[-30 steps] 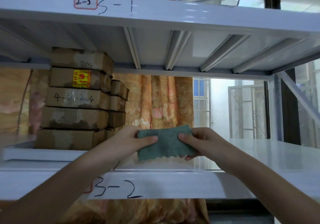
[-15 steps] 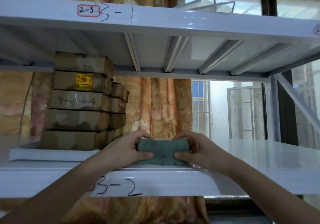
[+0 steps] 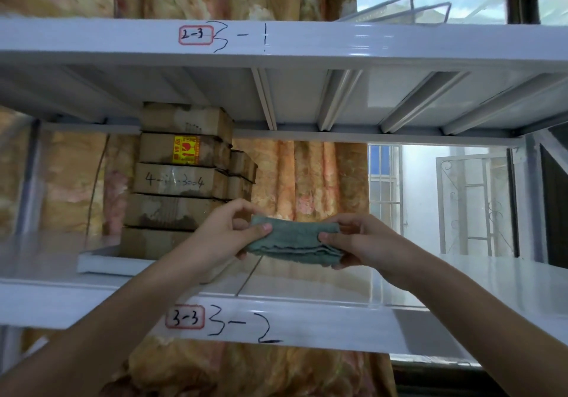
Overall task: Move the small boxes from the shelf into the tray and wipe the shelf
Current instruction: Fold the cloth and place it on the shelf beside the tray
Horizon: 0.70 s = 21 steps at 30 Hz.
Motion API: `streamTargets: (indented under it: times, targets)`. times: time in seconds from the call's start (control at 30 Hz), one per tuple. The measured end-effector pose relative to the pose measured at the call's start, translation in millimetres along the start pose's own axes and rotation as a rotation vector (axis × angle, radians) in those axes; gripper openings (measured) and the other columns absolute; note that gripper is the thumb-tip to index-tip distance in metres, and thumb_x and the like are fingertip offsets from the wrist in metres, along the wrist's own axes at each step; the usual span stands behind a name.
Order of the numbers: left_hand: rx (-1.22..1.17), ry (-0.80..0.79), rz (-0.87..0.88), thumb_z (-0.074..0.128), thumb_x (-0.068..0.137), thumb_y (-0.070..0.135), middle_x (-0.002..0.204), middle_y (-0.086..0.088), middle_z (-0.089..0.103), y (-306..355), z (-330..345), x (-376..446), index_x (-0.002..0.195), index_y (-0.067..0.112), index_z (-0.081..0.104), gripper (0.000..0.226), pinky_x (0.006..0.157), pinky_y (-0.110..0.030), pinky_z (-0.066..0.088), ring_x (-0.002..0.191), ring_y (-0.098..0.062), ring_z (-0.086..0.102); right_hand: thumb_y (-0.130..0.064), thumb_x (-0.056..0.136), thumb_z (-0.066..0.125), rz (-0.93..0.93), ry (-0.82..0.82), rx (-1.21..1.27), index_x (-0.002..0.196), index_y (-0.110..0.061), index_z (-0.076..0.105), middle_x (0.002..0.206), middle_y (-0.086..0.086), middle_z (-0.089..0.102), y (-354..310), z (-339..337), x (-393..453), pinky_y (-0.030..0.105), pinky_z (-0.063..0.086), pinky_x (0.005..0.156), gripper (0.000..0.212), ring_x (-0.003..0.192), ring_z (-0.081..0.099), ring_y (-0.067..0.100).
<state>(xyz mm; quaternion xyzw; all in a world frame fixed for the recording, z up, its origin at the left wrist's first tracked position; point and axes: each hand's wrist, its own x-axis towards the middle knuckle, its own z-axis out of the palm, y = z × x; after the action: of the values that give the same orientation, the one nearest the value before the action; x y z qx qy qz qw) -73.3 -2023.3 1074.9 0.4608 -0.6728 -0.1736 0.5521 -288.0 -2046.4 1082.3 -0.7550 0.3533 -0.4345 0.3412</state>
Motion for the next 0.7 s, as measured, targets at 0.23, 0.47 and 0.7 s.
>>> streamTargets:
  times: [0.23,0.47,0.7]
  targets:
    - [0.14,0.169,-0.099,0.07,0.083,0.021,0.086,0.0,0.062,2.4,-66.2,-14.3,0.104,0.013,0.06,0.025,0.044,-0.016,0.044,0.067,-0.011,0.056,-0.011,0.087,0.067,0.016,-0.029,0.049,0.103,-0.009,0.065,0.089,0.011,0.067,-31.9,53.8,23.0,0.018,0.053,0.051,0.017,0.067,0.063,0.014]
    - [0.196,0.177,-0.189,0.075,0.081,0.024,0.078,0.0,0.052,-19.6,-137.3,-16.5,0.098,0.01,0.054,0.031,0.05,-0.02,0.044,0.064,-0.01,0.05,-0.012,0.082,0.072,0.112,0.076,0.091,0.106,-0.009,0.056,0.103,0.018,0.065,-57.0,125.4,50.5,0.017,0.051,0.042,0.029,0.064,0.065,0.017]
    - [0.162,0.102,-0.157,0.077,0.079,0.021,0.068,-0.006,0.054,-67.0,-187.3,4.6,0.08,0.014,0.046,0.032,0.035,-0.016,0.036,0.052,-0.013,0.047,-0.013,0.084,0.07,0.179,0.245,-0.042,0.088,-0.013,0.044,0.091,0.009,0.059,-70.4,185.3,69.1,0.017,0.048,0.045,0.027,0.068,0.06,0.012]
